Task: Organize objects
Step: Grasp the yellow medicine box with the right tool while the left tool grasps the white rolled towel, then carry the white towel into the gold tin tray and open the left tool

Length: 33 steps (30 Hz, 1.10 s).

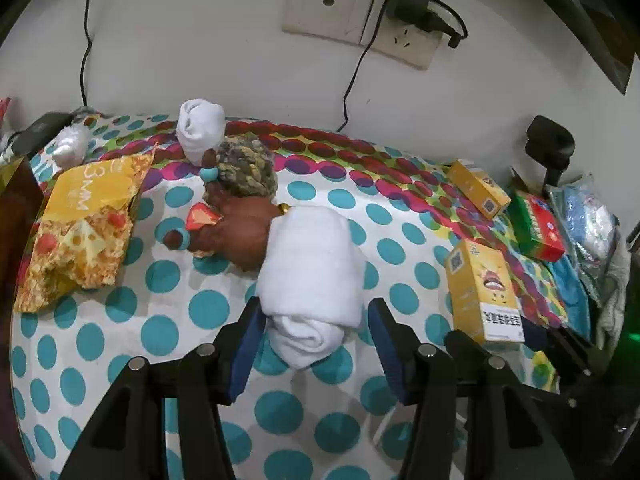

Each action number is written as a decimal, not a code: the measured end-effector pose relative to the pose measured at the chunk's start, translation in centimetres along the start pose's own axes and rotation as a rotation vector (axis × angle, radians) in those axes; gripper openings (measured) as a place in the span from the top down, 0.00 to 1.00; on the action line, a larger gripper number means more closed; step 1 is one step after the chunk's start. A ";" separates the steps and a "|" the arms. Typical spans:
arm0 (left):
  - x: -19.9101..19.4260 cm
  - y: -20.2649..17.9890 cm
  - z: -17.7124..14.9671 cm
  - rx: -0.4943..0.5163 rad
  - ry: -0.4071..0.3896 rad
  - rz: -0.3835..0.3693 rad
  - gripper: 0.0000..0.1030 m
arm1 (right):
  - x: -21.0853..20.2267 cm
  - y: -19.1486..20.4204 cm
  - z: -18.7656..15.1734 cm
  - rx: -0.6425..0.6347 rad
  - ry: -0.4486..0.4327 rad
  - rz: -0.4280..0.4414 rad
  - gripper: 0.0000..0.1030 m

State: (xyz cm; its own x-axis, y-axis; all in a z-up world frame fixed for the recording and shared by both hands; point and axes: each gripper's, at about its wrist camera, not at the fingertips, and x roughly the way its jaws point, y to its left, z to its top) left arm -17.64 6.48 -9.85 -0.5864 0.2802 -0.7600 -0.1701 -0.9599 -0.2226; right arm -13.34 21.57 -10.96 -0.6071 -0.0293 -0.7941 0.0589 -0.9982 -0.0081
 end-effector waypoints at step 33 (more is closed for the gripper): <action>-5.5 -1.6 -3.9 0.177 -0.175 0.040 0.71 | 0.1 -0.3 -0.3 -0.004 0.000 -0.004 0.41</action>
State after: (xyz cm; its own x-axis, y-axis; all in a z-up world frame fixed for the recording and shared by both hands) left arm -11.10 6.47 -7.72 -0.7211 0.2519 -0.6454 -0.2708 -0.9599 -0.0722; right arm -13.18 21.89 -11.27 -0.6072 -0.0255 -0.7941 0.0599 -0.9981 -0.0137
